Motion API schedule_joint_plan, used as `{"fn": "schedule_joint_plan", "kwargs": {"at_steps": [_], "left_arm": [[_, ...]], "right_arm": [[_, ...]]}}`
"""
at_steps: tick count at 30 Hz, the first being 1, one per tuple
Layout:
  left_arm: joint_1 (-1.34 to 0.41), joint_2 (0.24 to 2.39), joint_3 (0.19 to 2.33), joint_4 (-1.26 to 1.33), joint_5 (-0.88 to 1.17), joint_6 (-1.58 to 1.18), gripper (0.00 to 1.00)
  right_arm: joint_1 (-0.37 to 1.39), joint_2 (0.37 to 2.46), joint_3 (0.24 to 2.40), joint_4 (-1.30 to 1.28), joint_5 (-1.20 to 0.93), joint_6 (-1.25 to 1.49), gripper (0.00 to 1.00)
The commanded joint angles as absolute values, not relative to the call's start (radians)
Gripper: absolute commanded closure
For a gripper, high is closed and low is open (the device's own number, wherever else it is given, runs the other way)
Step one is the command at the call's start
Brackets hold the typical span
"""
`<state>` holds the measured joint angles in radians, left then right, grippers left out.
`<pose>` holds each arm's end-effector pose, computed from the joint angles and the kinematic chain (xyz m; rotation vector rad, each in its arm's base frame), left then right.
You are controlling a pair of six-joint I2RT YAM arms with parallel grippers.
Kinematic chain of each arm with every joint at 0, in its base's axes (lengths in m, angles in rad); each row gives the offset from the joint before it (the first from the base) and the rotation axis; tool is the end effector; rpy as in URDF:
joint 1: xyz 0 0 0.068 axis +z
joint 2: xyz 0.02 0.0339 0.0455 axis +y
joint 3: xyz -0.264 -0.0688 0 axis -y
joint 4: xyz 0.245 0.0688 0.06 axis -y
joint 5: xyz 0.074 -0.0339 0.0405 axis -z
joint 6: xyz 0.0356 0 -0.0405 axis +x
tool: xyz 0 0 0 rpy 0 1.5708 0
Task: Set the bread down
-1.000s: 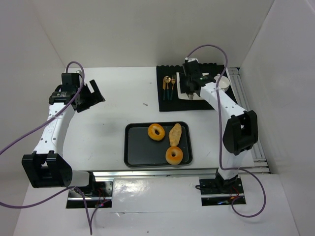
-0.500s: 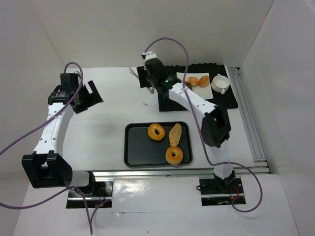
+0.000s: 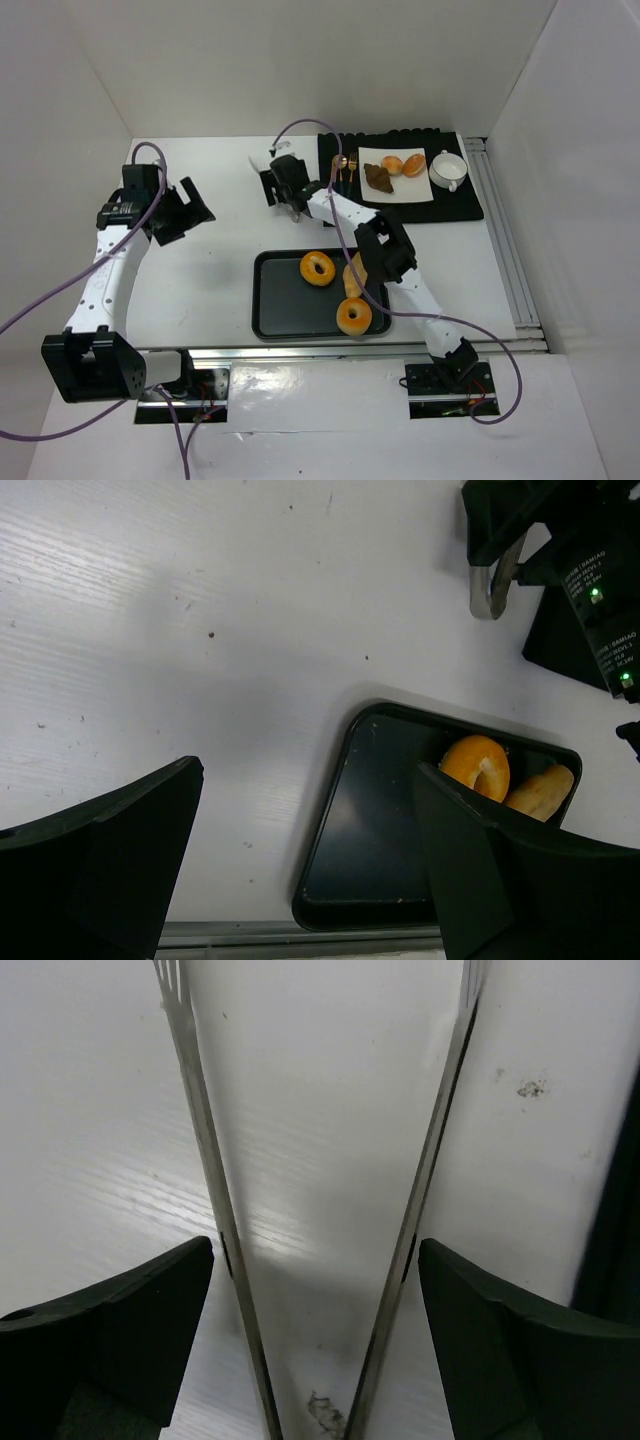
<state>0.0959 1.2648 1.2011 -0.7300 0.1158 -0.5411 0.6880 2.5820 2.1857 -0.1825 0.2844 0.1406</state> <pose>0.2647 0.0213 0.3315 -0.6931 2.2829 -0.3504 0.4571 0.3628 0.1552 -0.4154 2.0882 0.1842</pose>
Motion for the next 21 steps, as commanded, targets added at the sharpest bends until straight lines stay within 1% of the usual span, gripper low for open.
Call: {"fn": "schedule_joint_plan", "kwargs": {"at_steps": [1,2,5,8,11,13,14,15,17,18,20,21], "left_arm": [[0.103,1.21,1.174,-0.699,0.155,-0.563,0.02],[0.103,1.21,1.173,-0.699,0.155,-0.563,0.02],[0.103,1.22,1.184,-0.699,0.146,-0.545,0.02],[0.103,1.23,1.199,-0.71,0.146,-0.535,0.02],[0.103,1.22,1.227,-0.71,0.146,-0.525,0.0],[0.103,1.21,1.236,-0.71,0.127,-0.525,0.0],[0.103,1.21,1.236,-0.71,0.127,-0.525,0.0],[0.103,1.201,1.236,-0.71,0.127,-0.525,0.0],[0.103,1.201,1.226,-0.701,0.143,-0.525,0.0],[0.103,1.201,1.226,-0.701,0.153,-0.525,0.0],[0.103,1.21,1.226,-0.701,0.167,-0.525,0.0],[0.103,1.21,1.215,-0.701,0.167,-0.525,0.0]], "right_arm": [[0.706,2.56,2.284,-0.126,0.295,0.137,0.07],[0.706,2.534,2.293,-0.126,0.295,0.149,0.0],[0.706,2.452,2.293,-0.182,0.295,0.149,0.0],[0.706,2.341,2.293,-0.276,0.35,0.17,0.0],[0.727,2.219,2.234,-0.373,0.429,0.183,0.0],[0.727,2.153,2.139,-0.437,0.475,0.215,0.0],[0.738,2.075,2.093,-0.449,0.485,0.215,0.0],[0.738,2.036,1.98,-0.449,0.497,0.225,0.0],[0.748,1.923,1.87,-0.459,0.557,0.264,0.0],[0.749,1.887,1.764,-0.459,0.557,0.278,0.0],[0.749,1.818,1.662,-0.449,0.566,0.311,0.0],[0.749,1.754,1.57,-0.449,0.58,0.324,0.0]]}}
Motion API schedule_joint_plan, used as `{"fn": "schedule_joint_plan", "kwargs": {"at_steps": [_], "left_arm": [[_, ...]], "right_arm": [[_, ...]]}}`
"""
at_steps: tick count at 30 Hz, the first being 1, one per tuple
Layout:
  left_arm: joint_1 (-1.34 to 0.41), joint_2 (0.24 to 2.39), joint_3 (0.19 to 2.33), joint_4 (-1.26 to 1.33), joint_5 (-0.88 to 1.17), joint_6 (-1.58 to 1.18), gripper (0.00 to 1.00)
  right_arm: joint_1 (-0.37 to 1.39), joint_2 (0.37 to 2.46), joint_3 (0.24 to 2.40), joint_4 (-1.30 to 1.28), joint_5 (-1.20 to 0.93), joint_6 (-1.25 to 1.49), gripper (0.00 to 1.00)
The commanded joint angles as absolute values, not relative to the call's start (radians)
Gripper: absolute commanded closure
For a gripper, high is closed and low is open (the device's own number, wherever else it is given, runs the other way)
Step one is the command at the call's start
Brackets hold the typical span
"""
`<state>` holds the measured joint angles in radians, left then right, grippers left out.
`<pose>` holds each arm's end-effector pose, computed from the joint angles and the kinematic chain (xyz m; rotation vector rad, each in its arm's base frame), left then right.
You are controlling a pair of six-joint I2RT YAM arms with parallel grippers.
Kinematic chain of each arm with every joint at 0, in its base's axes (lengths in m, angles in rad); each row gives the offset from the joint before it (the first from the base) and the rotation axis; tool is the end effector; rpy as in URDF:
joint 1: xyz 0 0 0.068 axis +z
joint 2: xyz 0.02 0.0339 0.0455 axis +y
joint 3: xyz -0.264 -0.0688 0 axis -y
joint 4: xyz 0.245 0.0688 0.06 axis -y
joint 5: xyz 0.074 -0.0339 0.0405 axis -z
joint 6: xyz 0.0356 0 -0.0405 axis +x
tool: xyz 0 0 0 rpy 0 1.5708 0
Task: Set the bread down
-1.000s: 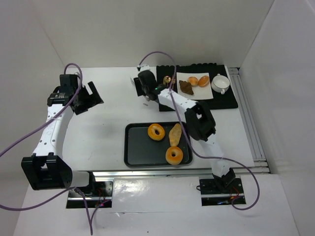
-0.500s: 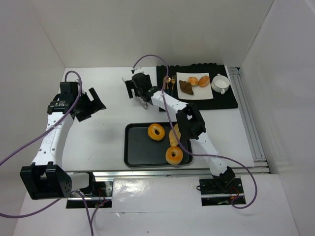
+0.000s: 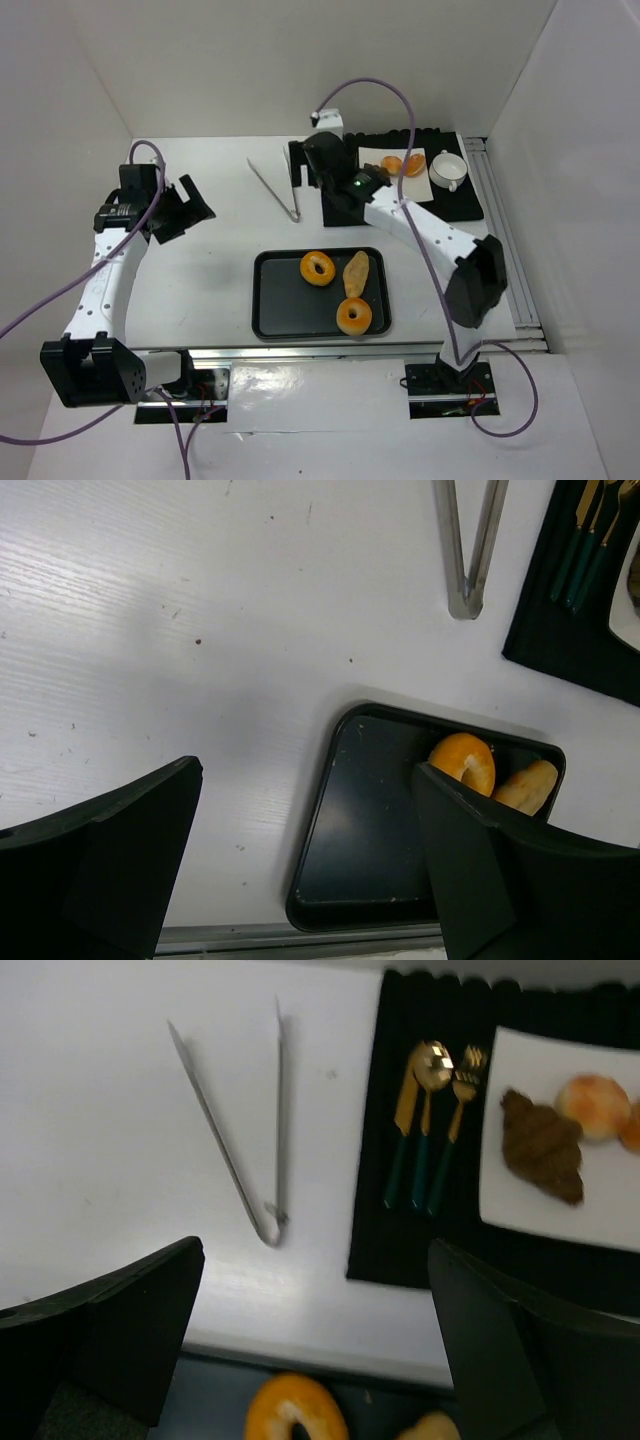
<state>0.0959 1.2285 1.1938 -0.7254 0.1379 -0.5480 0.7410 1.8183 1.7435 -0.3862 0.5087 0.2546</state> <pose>0.2568 0.0198 0.3384 -0.6784 2.2542 -0.3847 0.3272 0.2758 0.3642 -0.1643 1.9653 0.1315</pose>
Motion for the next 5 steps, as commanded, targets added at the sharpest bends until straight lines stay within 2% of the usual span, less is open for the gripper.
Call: {"fn": "schedule_joint_plan", "kwargs": {"at_steps": [1,5], "left_arm": [[0.103,1.21,1.215,-0.701,0.179,-0.525,0.0],[0.103,1.21,1.206,-0.701,0.189,-0.515,0.0]], "right_arm": [[0.749,1.724,1.527,-0.449,0.589,0.337,0.0],[0.723,1.625,1.39,-0.538,0.603,0.434,0.0]]}}
